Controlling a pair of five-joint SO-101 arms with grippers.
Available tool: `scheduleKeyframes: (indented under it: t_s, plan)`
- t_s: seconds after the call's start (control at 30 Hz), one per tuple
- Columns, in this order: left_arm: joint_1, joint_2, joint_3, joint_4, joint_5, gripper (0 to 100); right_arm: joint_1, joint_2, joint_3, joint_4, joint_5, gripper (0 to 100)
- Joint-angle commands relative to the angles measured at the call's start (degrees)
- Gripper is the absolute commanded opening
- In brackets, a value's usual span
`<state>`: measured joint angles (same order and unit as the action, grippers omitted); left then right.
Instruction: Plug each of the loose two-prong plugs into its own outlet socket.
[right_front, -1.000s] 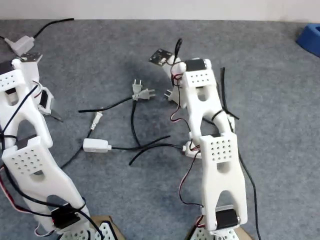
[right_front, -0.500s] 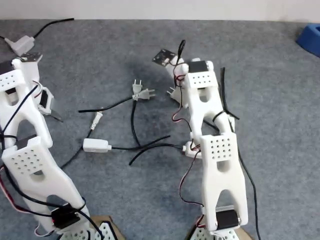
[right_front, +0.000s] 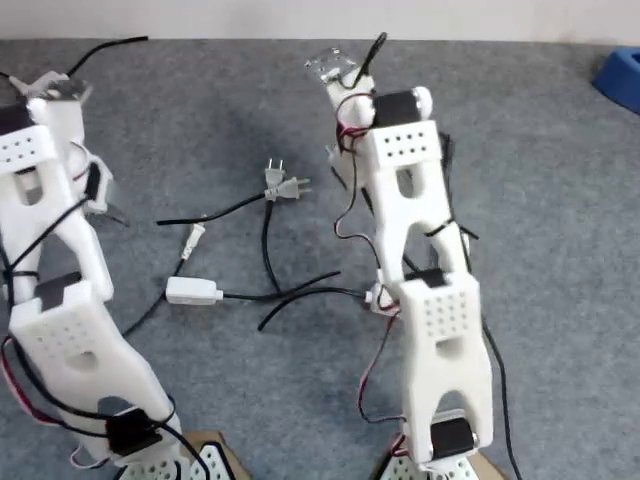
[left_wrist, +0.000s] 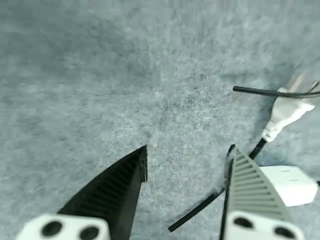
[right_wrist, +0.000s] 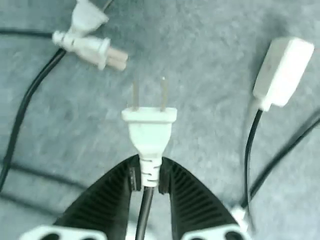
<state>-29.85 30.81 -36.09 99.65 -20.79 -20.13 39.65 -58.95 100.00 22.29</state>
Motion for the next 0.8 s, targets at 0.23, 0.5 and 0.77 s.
scheduleKeyframes:
  t_s: [0.23, 0.5, 0.77]
  plan:
    - [13.49, -18.07, -1.71, 1.14, 3.69, 26, -5.32, -39.52, 43.56, -1.89, 2.73, 0.6]
    - [20.26, -30.20, 3.82, 1.23, 3.78, 26, -12.88, -66.68, 65.01, -11.12, -5.71, 0.6]
    - [25.45, -53.05, 25.80, 0.35, 8.00, 28, -19.47, -86.46, 95.16, -36.44, -12.75, 0.6]
